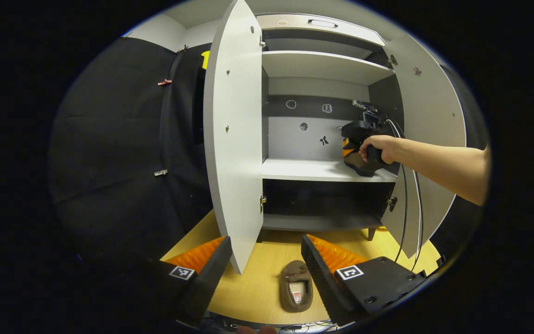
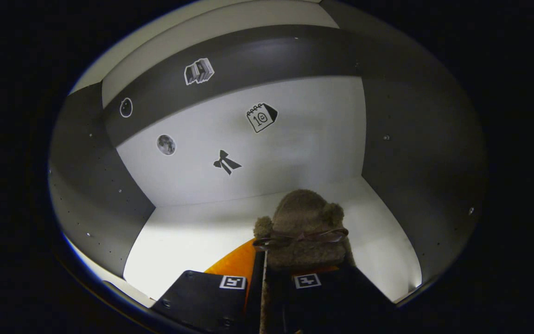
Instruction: Grab one shoe with the right hand and put it into the shoe cabinet, grab the other shoe with the left hand and put it into the shoe cabinet; then close the right door with the right hand and the left door with the left hand.
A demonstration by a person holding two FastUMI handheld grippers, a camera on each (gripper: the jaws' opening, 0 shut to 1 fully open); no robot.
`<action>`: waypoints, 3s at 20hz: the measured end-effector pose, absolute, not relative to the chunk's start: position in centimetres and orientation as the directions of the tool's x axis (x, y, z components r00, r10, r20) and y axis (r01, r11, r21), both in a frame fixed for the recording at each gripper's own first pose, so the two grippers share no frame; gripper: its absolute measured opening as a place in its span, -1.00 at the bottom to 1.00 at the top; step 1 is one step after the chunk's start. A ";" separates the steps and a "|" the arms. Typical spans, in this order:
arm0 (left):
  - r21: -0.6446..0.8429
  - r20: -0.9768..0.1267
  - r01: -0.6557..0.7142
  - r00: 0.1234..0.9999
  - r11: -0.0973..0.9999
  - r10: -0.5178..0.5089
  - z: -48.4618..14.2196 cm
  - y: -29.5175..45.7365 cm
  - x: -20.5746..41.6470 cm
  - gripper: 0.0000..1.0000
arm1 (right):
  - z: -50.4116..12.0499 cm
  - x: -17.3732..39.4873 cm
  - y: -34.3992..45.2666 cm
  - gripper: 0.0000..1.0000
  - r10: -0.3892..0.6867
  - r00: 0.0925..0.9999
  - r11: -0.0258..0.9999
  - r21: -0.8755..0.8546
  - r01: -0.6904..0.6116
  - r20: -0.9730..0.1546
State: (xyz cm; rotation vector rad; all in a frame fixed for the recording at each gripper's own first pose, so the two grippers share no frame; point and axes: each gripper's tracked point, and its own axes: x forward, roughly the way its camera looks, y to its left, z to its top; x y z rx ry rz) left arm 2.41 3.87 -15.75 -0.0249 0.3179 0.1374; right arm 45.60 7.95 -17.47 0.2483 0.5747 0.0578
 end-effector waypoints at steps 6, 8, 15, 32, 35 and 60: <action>0.012 -0.324 -0.135 0.937 0.991 0.131 -15.4 4.1 2.1 0.91 | -15.3 42.7 9.1 0.74 0.164 0.839 0.970 0.240 -0.041 -0.519; 0.011 -0.319 -0.132 0.939 0.991 0.128 -15.1 4.0 1.9 0.90 | -15.0 41.4 9.2 0.82 0.173 0.834 0.973 0.223 -0.062 -0.523; 0.021 -0.324 -0.092 0.942 0.996 0.094 -16.3 3.8 1.5 0.90 | -8.8 35.2 9.3 0.92 0.187 0.912 0.976 0.172 -0.130 -0.366; -0.032 -0.508 0.100 0.855 0.994 -0.102 -33.8 -1.0 4.3 0.89 | -0.3 11.9 2.0 0.96 0.110 0.994 0.990 0.086 -0.110 0.005; 0.001 -0.541 0.121 0.835 0.993 -0.101 -37.9 -0.6 5.7 0.88 | -0.1 8.8 -0.2 0.97 0.105 0.994 0.990 0.090 -0.104 -0.007; 0.071 -0.627 0.084 0.779 0.994 -0.021 -41.7 -1.2 12.5 -0.75 | -3.4 3.5 -14.2 0.97 -0.066 0.991 0.996 0.047 0.072 -0.118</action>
